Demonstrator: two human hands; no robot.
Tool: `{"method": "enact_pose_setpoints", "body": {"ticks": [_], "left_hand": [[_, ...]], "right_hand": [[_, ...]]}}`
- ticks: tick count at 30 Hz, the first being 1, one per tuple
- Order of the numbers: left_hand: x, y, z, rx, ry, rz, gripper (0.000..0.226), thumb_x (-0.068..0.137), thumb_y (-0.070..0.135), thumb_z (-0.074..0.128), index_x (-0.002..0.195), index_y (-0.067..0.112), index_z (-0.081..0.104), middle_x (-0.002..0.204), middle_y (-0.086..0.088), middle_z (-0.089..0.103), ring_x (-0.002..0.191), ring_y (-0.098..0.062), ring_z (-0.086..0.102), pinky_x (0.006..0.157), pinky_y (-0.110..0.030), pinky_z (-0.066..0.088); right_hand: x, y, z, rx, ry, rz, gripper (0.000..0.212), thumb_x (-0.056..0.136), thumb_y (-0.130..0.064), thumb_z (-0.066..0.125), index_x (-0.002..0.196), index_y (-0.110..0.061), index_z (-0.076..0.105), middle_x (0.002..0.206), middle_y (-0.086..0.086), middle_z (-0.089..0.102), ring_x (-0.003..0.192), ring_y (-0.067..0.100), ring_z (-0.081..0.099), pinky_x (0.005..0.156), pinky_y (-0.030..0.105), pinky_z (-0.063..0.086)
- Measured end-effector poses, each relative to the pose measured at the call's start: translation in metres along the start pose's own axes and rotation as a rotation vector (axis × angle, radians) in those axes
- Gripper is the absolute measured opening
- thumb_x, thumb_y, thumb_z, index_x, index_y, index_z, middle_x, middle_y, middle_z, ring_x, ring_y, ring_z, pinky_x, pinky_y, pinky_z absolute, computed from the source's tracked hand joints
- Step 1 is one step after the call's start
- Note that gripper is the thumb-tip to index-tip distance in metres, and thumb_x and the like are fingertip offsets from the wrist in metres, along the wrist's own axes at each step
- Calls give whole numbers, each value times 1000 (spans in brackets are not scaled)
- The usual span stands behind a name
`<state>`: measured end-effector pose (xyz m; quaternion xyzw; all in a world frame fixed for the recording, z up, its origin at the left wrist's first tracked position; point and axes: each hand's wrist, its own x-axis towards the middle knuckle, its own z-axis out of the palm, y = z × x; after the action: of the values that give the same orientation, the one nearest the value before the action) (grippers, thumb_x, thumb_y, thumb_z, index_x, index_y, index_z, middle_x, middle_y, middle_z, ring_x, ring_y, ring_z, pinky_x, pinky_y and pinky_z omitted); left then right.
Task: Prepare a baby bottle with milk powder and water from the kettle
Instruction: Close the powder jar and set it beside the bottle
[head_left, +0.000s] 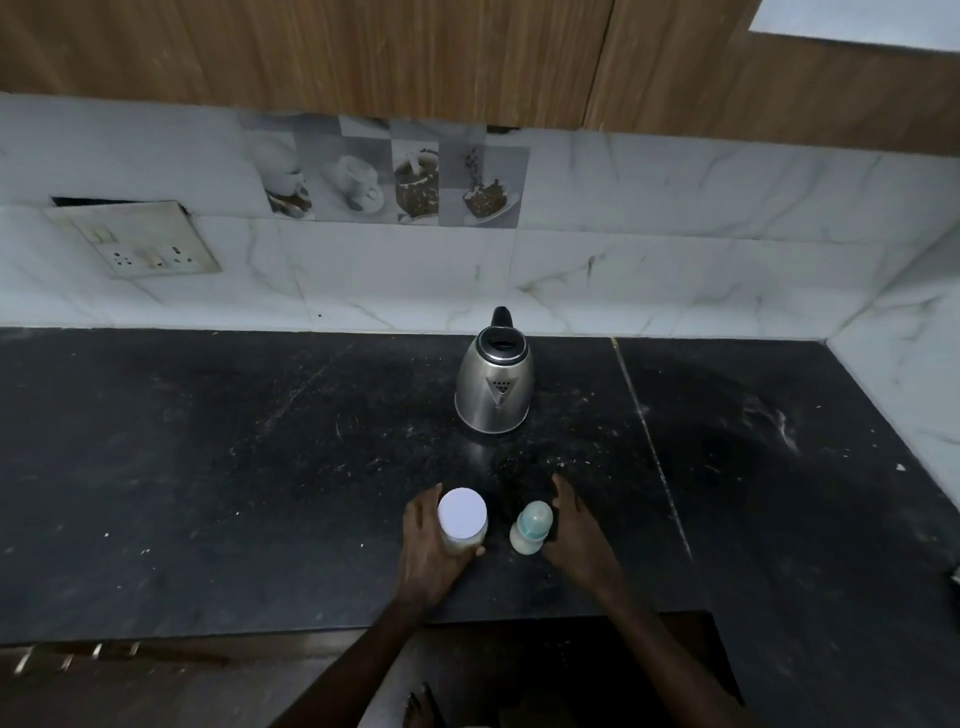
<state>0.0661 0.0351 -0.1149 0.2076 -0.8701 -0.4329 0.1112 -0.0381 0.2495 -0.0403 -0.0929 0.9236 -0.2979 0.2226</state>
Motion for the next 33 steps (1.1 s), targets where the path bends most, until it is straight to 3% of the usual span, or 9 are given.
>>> {"method": "enact_pose_setpoints", "body": {"ticks": [4, 9, 12, 16, 25, 33], "left_hand": [[2, 2, -3, 15, -8, -7, 116, 56, 37, 100, 154, 15, 42, 145, -5, 43, 133, -23, 42, 107, -37, 44], [4, 14, -9, 27, -19, -22, 109, 61, 35, 98, 153, 11, 44, 143, -9, 48, 131, -31, 45, 105, -45, 48], [7, 17, -10, 39, -24, -31, 108, 62, 47, 91, 152, 8, 45, 143, -12, 52, 131, -34, 47, 106, -49, 48], [11, 20, -9, 34, -12, -27, 109, 60, 63, 70, 152, 11, 45, 144, -8, 52, 131, -31, 46, 109, -45, 44], [-1, 27, 1, 99, 12, -73, 109, 61, 68, 70, 152, 13, 46, 141, -8, 50, 127, -33, 49, 107, -50, 46], [-7, 35, 3, 91, 27, -169, 113, 60, 68, 69, 153, 8, 45, 149, -12, 52, 134, -35, 50, 110, -42, 39]], "right_hand": [[0, 0, 5, 18, 5, 13, 105, 79, -10, 75, 165, -23, 16, 155, 7, 49, 140, 28, 50, 108, 35, 44], [-7, 2, 11, 20, 6, -25, 107, 79, -13, 80, 165, -24, 18, 163, 4, 38, 146, 24, 44, 117, 35, 40], [-10, 3, 13, 24, 24, -52, 106, 79, -18, 81, 164, -30, 18, 164, -1, 36, 147, 20, 42, 116, 33, 41], [-11, 6, 14, -9, 47, -118, 102, 81, -25, 78, 162, -39, 16, 164, -8, 33, 147, 13, 42, 113, 30, 43], [-11, 17, 13, -141, 33, -241, 88, 88, -24, 69, 157, -47, 20, 149, -10, 42, 133, 16, 53, 104, 34, 49], [0, 29, 18, -201, 46, -311, 86, 87, -30, 72, 155, -48, 22, 148, -10, 45, 127, 17, 59, 98, 39, 54]]}}
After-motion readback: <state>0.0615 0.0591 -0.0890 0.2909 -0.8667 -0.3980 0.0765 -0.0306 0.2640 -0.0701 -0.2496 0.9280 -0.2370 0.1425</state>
